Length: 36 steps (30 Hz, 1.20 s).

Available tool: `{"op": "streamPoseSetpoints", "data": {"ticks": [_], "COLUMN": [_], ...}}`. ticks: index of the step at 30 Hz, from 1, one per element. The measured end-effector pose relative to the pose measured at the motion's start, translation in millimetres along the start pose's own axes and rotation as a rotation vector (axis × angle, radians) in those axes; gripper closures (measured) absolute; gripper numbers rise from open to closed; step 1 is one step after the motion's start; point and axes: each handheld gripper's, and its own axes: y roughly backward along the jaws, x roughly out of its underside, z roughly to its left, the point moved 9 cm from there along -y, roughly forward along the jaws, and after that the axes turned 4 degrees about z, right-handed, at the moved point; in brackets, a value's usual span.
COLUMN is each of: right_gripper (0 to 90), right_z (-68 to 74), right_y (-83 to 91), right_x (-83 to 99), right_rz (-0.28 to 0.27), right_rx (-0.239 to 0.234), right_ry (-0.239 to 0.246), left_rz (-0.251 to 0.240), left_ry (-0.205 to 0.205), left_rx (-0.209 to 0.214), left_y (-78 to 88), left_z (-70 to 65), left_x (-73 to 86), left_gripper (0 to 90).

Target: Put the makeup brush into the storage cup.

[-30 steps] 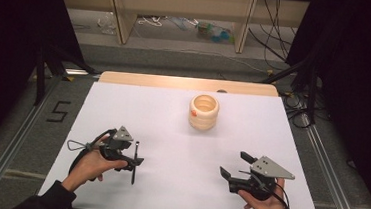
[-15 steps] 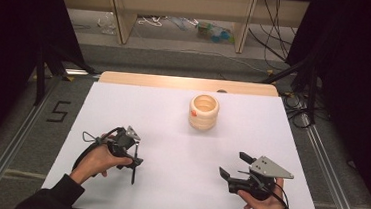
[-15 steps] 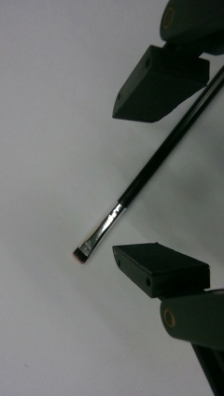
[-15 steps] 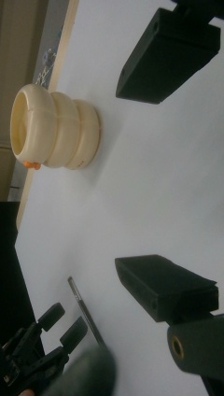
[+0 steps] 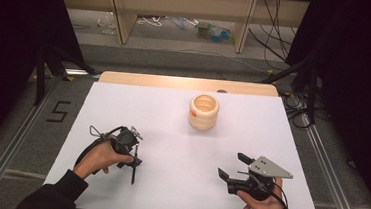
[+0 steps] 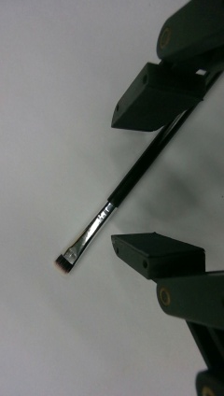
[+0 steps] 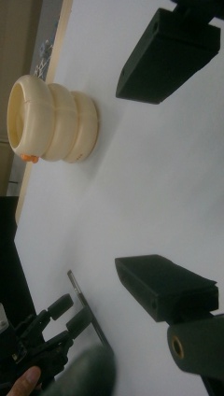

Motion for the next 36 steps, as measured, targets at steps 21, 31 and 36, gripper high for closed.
{"op": "streamPoseSetpoints", "data": {"ticks": [21, 31, 36], "right_gripper": [17.2, 17.9, 18.0], "right_z": [-1.1, -2.1, -0.5], "right_y": [-2.5, -0.7, 0.0], "right_x": [-1.0, 0.7, 1.9], "right_rz": [-0.024, -0.003, 0.011], "right_rx": [0.005, 0.008, 0.003], "right_ry": [0.011, 0.007, -0.01], "left_rz": [0.077, 0.129, 0.158], "left_ry": [-0.02, -0.036, -0.034], "left_rx": [0.021, 0.025, 0.031], "left_y": [-1.7, -1.1, -0.9], "left_z": [7.3, 12.1, 15.1], "left_x": [4.2, 5.4, 4.6], "left_gripper": [66.7, 74.5, 80.0]}}
